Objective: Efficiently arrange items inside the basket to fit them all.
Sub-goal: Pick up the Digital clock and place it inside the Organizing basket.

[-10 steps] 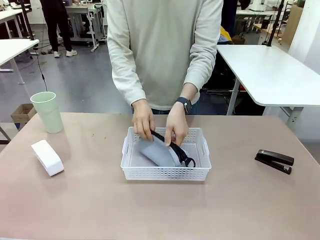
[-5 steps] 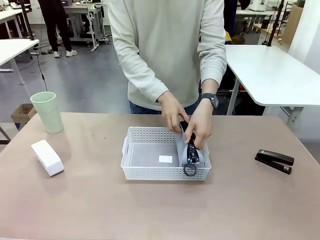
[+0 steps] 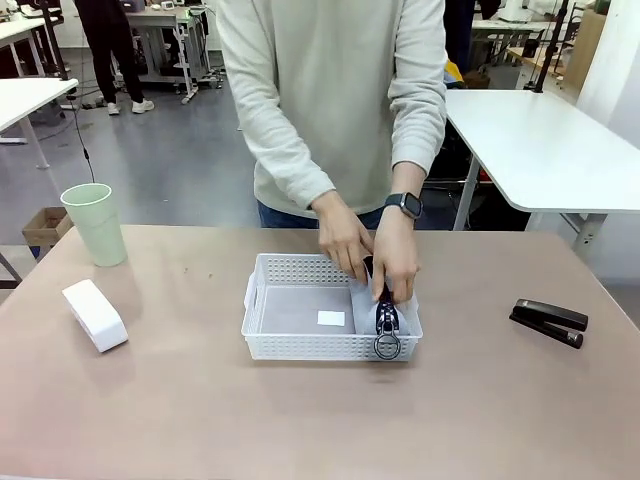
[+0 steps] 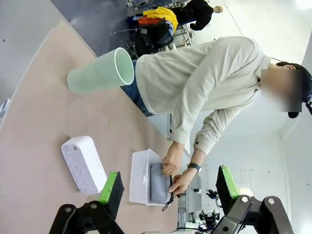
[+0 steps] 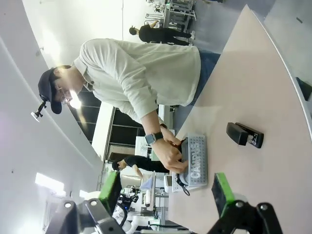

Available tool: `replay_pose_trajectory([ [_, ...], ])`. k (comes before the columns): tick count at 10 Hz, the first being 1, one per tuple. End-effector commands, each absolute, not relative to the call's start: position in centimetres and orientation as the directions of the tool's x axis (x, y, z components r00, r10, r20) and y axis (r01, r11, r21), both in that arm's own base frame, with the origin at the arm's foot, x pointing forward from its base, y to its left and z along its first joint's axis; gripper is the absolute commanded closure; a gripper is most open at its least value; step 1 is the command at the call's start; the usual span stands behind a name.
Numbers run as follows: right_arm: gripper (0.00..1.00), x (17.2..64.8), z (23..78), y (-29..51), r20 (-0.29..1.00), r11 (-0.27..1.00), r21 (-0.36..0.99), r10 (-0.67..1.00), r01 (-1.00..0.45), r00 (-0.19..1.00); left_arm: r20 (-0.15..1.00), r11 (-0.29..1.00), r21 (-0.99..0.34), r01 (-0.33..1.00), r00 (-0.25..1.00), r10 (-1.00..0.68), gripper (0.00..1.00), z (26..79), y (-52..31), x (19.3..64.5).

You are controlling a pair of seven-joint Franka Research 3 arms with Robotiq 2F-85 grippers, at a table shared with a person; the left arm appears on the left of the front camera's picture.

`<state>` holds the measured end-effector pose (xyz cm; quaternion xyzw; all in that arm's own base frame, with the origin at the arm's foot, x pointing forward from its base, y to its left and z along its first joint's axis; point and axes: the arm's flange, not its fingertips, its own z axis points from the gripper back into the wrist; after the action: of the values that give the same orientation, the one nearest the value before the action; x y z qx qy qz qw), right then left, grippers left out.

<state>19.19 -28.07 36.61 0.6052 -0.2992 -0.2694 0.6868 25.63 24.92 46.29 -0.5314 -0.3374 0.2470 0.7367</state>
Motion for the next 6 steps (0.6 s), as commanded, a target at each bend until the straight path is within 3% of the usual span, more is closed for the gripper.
replay_pose_trajectory([
  [1, 0.00, 19.0, 36.5, -28.0, 0.113, 0.142, 0.990, -0.723, -0.014, 0.682, 0.235, 0.313, -0.950, -0.005, 0.649, 0.723, 0.00, 46.3, 25.0, 25.6],
  [4, 0.00, 19.0, 36.5, -28.0, 0.113, 0.142, 0.990, -0.723, -0.014, 0.682, 0.329, 0.460, -0.888, -0.004, 0.694, 0.640, 0.00, 50.0, 20.7, 28.3],
  [6, 0.00, 19.0, 36.5, -28.0, 0.113, 0.142, 0.990, -0.723, -0.014, 0.682, 0.478, 0.700, -0.714, 0.027, 0.749, 0.458, 0.00, 52.2, 14.1, 31.1],
])
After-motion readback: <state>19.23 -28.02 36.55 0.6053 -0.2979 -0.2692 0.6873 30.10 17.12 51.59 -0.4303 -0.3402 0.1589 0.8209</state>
